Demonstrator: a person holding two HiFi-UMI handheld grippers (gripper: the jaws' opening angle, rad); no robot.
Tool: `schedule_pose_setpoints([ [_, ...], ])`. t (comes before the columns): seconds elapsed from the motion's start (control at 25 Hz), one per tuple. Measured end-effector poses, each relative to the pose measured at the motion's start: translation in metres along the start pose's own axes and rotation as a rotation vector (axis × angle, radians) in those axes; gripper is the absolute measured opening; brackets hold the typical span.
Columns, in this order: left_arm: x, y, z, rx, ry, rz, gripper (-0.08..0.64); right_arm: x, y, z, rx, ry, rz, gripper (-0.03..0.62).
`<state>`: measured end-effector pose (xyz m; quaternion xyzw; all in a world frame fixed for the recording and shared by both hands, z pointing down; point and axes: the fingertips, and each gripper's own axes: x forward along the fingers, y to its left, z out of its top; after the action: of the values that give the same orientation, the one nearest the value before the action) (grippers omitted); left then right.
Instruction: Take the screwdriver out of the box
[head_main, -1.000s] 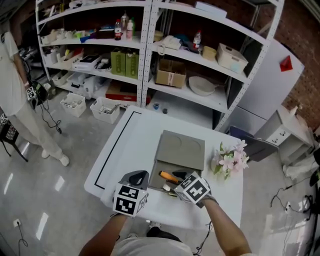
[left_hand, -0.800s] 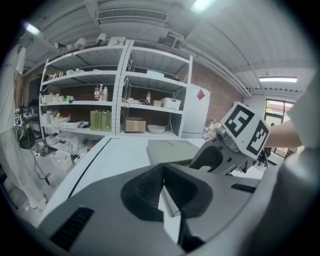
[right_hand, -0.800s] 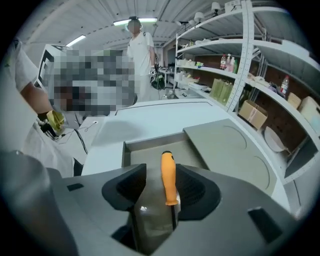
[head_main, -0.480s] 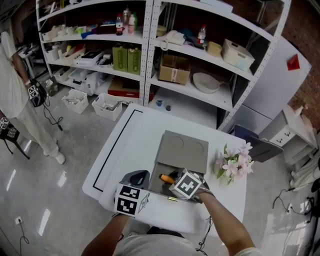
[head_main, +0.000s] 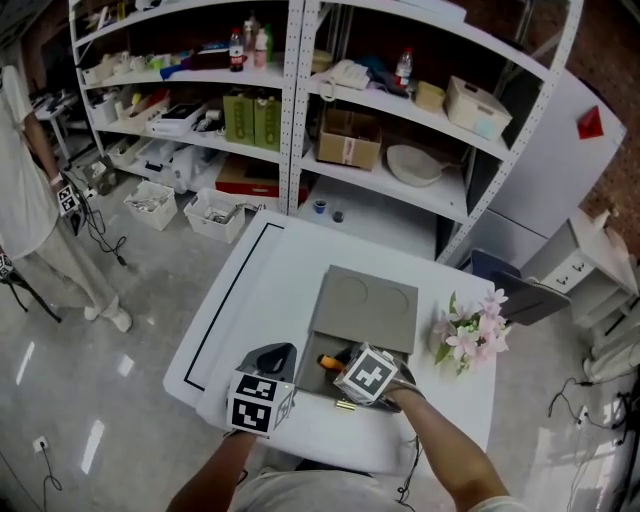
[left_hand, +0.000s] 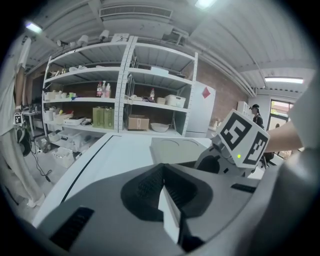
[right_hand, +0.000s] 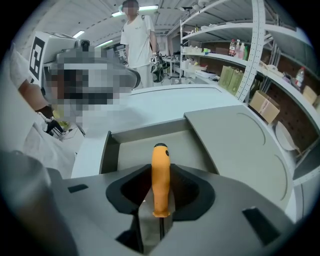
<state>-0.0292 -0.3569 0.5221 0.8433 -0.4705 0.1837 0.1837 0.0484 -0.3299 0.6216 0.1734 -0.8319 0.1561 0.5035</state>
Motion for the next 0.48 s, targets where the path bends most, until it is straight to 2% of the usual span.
schedule_pose_setpoints([
  [0.48,-0.0024,-0.0043,0.0018,0.015,0.003,-0.019,0.006,-0.0032,-0.0016,0.0005,0.019,-0.027,-0.037,0.117],
])
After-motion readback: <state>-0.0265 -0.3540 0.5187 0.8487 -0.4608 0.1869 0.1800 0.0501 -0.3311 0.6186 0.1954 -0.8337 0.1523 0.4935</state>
